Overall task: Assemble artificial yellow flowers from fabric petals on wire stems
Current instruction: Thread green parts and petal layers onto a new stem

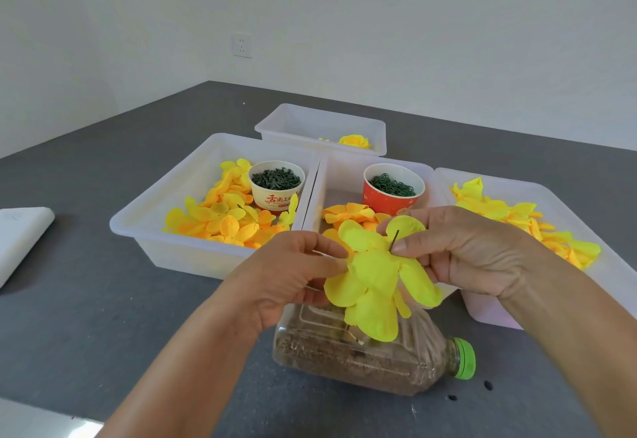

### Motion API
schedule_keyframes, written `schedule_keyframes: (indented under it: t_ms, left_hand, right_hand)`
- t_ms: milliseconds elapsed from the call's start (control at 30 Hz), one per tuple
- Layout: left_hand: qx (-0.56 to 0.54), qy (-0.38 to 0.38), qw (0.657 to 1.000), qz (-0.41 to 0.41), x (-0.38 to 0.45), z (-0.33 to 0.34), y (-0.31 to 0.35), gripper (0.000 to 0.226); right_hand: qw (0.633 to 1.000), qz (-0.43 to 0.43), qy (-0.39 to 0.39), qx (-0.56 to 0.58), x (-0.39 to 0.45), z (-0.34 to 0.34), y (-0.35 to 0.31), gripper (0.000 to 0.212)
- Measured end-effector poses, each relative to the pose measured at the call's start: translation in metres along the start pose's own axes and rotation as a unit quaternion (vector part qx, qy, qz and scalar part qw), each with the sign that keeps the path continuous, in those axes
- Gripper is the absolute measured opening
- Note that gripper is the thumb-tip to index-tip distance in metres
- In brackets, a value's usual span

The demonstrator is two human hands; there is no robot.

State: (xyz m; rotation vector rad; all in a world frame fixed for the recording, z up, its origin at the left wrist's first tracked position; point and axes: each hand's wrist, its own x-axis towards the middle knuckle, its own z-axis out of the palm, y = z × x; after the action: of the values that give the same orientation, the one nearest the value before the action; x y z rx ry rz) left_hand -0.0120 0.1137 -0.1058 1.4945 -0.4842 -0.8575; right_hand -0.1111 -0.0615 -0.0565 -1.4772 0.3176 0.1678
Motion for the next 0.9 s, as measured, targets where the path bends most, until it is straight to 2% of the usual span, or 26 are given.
schedule_keyframes:
  t_ms: [267,533,600,700,900]
  left_hand:
    - [-0.061,-0.033,0.998,-0.001,-0.0009,0.0006,0.0033,0.009]
    - [-0.090,-0.018,0.996,-0.006,-0.0010,0.0006,0.0032,0.012]
    - [-0.109,-0.011,0.994,-0.017,-0.0005,0.0001,0.0044,0.019]
    - [-0.088,-0.009,0.995,-0.034,0.0002,0.0001,0.0054,0.034]
    - [-0.056,-0.006,0.998,-0.008,-0.0007,0.0033,0.0062,0.037]
  right_hand:
    - [0.998,0.013,0.016,-0.062,0.0055,0.0012,0.0027,0.032]
    - [0.995,0.025,0.028,-0.091,0.0078,0.0011,0.0035,0.039]
    - [0.995,0.026,0.030,-0.092,0.0081,0.0010,0.0029,0.038]
    - [0.995,0.028,0.028,-0.092,0.0081,0.0016,0.0029,0.039]
    - [0.996,0.028,0.025,-0.087,0.0083,0.0023,0.0038,0.036]
